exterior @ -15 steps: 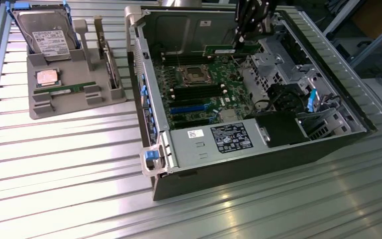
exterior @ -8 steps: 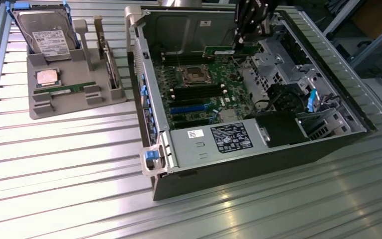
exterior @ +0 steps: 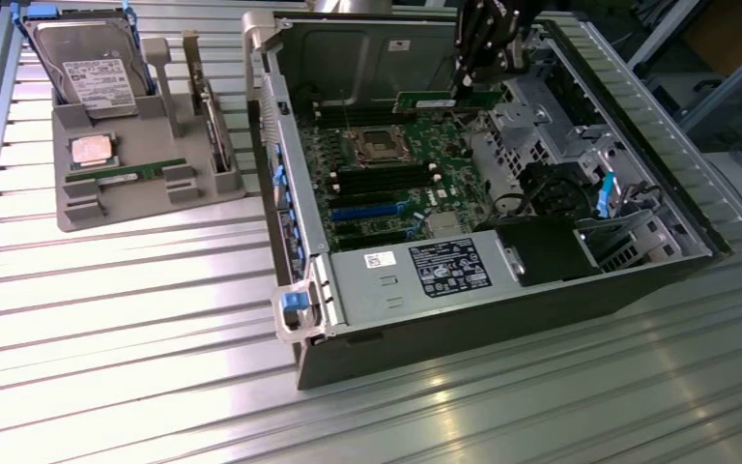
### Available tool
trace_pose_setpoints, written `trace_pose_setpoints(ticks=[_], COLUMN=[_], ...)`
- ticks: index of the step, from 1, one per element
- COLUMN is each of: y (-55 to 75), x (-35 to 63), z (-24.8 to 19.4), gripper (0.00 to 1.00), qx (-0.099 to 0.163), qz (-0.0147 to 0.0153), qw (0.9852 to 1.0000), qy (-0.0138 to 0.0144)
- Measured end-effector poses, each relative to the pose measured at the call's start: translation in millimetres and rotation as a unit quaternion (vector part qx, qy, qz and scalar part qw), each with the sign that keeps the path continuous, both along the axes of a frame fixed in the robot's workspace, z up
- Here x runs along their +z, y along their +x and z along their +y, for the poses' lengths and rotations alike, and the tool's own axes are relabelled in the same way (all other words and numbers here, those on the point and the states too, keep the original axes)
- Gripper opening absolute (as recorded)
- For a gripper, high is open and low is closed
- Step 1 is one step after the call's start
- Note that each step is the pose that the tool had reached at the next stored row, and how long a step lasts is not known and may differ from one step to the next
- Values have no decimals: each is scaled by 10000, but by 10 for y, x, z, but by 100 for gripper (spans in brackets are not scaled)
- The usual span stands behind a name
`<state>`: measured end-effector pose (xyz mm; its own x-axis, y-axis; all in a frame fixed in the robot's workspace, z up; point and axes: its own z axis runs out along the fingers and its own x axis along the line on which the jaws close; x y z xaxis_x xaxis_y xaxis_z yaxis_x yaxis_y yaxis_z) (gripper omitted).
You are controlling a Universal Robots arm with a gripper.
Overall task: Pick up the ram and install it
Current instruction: 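Insert the ram into the slot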
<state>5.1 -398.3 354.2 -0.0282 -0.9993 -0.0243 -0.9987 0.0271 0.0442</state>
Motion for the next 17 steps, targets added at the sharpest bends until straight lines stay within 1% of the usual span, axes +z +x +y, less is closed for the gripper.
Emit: trace_pose_setpoints(ticks=[17], y=[0], x=[-66], z=[-5], gripper=[13], qx=[0], qz=[0], qw=[10000], qy=[0])
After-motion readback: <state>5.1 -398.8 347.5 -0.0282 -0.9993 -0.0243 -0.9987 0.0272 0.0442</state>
